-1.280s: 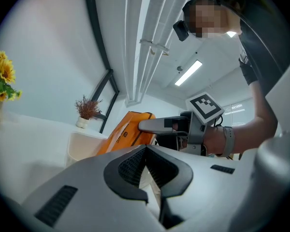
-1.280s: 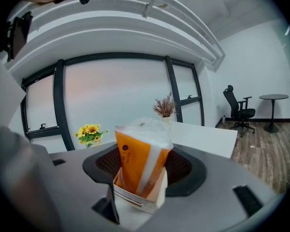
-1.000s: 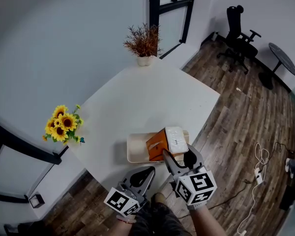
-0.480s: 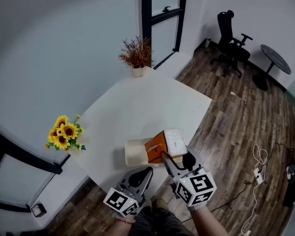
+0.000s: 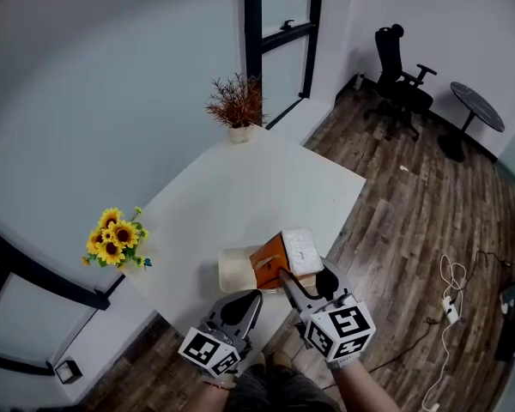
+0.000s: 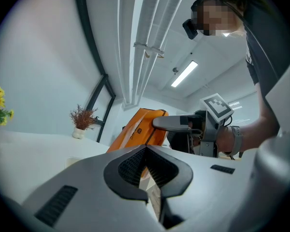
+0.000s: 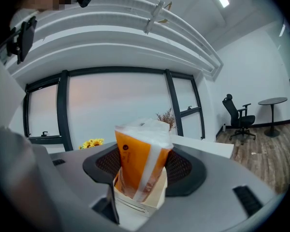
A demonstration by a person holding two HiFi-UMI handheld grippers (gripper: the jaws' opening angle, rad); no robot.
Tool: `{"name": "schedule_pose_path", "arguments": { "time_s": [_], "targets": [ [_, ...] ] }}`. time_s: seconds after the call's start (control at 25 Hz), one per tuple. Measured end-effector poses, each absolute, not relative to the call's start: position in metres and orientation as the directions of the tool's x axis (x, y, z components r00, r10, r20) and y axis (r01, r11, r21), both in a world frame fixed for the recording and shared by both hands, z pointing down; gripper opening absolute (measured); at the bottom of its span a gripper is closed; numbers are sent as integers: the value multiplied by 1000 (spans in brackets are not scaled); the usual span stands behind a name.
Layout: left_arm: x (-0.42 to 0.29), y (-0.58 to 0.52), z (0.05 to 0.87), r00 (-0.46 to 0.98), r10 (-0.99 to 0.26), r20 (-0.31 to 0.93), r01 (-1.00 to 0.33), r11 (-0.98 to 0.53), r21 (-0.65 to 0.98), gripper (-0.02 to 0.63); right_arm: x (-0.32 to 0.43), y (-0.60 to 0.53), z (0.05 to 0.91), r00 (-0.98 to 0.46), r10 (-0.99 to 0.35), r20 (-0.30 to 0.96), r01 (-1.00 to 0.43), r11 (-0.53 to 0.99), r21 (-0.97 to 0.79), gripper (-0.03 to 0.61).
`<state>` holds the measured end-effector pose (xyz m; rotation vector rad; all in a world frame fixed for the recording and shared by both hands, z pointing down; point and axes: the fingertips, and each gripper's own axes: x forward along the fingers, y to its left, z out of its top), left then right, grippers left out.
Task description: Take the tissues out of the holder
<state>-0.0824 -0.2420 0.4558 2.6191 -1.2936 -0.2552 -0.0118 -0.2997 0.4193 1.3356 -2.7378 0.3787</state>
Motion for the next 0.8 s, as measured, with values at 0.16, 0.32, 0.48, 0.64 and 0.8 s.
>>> {"name": "schedule_pose_path", "arguments": {
  "time_s": [0.16,0.32,0.48,0.64,0.8],
  "targets": [
    [-87,-244,451,593,-802,-72,-767,-589,253,8,-11,-298,416,-622,-766,165,-782,595,-187,265],
    [-87,-249,444,590,-803,-82,-770,-590,243,8,-8,-299,409,-620,-769,156,-783,596,-178,265],
    [-88,-251,439,590,-803,-90,-770,-592,236,8,-9,-300,404,-618,-771,154,-786,595,-169,265],
    [-89,-255,436,584,-806,-97,-774,-589,230,8,-7,-299,403,-614,-775,149,-789,593,-162,265],
    [-92,-258,433,575,-812,-104,-781,-582,225,8,-6,-299,402,-611,-778,149,-791,590,-162,265]
  ]
}}
